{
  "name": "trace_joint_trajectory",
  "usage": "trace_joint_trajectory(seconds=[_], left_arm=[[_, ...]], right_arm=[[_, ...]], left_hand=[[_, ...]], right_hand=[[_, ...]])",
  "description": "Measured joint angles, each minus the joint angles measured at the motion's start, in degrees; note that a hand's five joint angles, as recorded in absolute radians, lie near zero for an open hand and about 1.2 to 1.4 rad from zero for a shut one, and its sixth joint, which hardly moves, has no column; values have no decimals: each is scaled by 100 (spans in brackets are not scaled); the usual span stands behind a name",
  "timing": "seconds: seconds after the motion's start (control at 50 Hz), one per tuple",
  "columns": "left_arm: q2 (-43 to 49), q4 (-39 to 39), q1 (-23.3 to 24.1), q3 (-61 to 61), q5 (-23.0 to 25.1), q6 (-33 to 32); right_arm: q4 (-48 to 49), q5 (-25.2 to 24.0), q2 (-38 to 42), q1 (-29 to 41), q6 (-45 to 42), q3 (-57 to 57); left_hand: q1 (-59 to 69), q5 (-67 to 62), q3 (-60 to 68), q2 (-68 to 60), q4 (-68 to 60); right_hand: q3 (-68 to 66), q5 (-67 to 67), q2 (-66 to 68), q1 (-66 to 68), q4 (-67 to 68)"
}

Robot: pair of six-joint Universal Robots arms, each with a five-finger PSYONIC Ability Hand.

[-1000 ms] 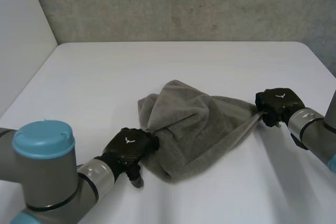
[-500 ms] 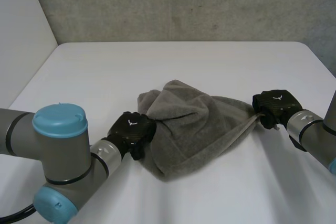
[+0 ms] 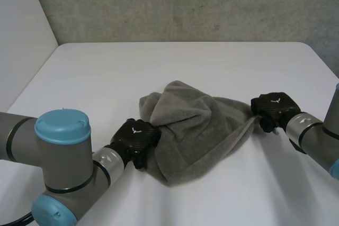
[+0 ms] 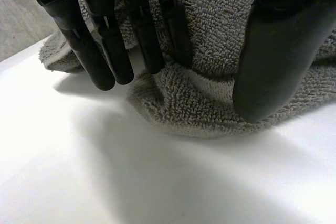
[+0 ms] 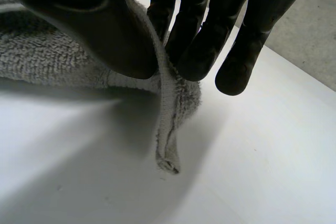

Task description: Fold the towel.

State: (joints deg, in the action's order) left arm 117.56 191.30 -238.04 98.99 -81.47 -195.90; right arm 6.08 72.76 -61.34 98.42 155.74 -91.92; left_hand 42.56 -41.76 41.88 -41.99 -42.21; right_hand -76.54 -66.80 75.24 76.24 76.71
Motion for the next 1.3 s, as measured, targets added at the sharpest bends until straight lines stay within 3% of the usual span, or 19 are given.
trace_joint_trajectory(seconds=[0.36,0.4,0.46,0.54,0.8,0.98,1.12,1.3], left_arm=[[542,51,14,-338,-20,-344],[577,46,14,-376,-23,-357],[605,35,13,-454,-30,-366],[564,28,3,-556,-38,-357],[-116,23,-86,-753,-262,-196],[-930,-14,-340,-747,-277,-151],[-2113,-68,-745,-896,-250,121],[-2478,-508,-1151,-1359,-204,446]], right_arm=[[7,-3,1,44,-8,-33],[10,-4,1,43,-8,-30],[13,-4,1,43,-8,-26],[15,-4,-2,43,-8,-21],[-55,11,-195,44,-1,13],[-560,-264,-1491,65,58,212],[-1320,-567,-2666,39,360,1056],[-2581,-670,-2373,33,425,2332]], left_hand=[[32,-39,58,-63,-61],[514,-607,640,-594,-633],[2738,-2563,3201,-3104,-3233],[3563,-4187,4506,-4210,-4418],[3716,-4343,4628,-4248,-4469],[3716,-4343,4637,-4248,-4469],[3716,-4344,4643,-4269,-4469],[3716,-4344,4648,-4269,-4514]], right_hand=[[0,0,0,0,0],[0,0,0,0,0],[0,0,0,0,0],[0,0,0,0,0],[0,0,0,0,0],[0,0,0,0,0],[0,0,0,1,0],[0,0,0,2,0]])
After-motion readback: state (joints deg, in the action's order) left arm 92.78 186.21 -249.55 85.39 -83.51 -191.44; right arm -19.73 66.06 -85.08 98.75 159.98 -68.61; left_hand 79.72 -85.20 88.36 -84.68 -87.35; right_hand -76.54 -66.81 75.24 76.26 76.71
